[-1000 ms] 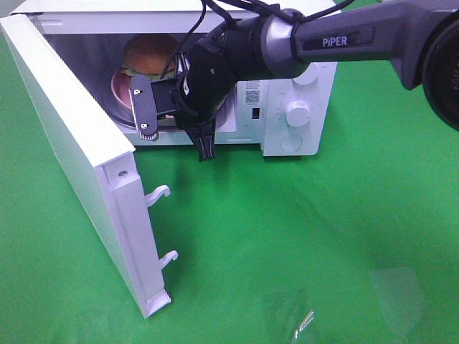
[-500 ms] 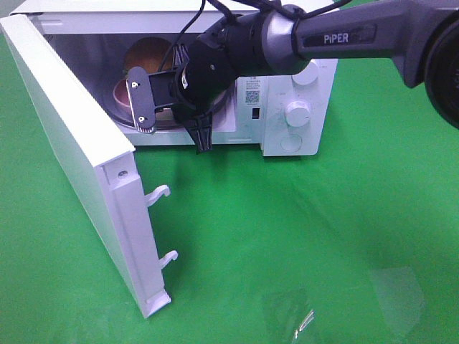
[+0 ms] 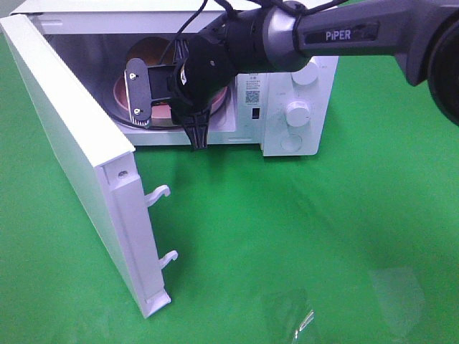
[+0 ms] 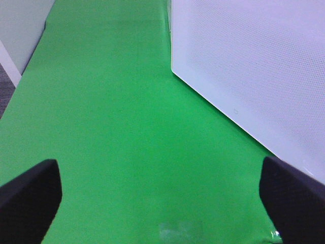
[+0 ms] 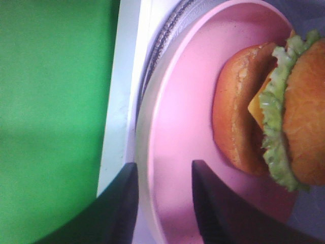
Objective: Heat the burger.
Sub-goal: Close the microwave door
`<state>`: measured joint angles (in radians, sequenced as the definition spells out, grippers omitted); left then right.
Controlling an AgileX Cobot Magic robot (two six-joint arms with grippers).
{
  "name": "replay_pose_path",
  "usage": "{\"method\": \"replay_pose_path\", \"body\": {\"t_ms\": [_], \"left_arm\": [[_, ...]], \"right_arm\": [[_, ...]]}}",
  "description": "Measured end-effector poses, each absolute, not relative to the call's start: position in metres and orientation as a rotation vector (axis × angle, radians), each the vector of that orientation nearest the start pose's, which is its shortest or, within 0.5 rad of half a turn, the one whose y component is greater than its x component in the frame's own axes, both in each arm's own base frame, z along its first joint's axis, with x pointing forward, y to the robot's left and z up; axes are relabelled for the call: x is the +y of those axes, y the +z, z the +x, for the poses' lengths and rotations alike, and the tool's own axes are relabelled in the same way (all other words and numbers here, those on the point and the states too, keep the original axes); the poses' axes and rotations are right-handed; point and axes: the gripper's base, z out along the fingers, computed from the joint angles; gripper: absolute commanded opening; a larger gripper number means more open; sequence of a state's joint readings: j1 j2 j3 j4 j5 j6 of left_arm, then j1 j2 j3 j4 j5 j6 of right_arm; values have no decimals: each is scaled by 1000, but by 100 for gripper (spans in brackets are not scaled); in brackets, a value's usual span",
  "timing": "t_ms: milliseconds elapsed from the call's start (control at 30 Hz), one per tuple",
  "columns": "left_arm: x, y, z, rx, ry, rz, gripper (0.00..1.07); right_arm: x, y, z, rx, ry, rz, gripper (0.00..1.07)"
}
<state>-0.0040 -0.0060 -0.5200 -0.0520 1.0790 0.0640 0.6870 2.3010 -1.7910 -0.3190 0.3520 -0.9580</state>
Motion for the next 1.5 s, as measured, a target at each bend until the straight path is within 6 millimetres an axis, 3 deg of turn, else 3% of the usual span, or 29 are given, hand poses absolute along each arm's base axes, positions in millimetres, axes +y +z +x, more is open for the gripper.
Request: {"method": "replay_pose_path", "body": {"t_ms": [300, 600, 1000, 1267, 1433, 1500], "left_arm": [[-4, 281, -9, 2034, -24, 73, 98], [-4, 281, -9, 2034, -24, 73, 98], [-4, 281, -9, 2034, -24, 73, 98], [-4, 281, -9, 2034, -24, 73, 98], [-4, 281, -9, 2034, -24, 73, 98], [-4, 281, -9, 2034, -24, 73, 98]], "right_arm": [[312, 164, 395, 1384, -396, -1942, 38], [302, 177, 381, 1371, -380, -1922, 53], [284, 193, 358, 1374, -373, -1928, 59], [265, 209, 345, 1499, -321, -1814, 75], [254, 217, 339, 1583, -286, -1734, 78], [242, 227, 333, 1719, -235, -1615, 77]]}}
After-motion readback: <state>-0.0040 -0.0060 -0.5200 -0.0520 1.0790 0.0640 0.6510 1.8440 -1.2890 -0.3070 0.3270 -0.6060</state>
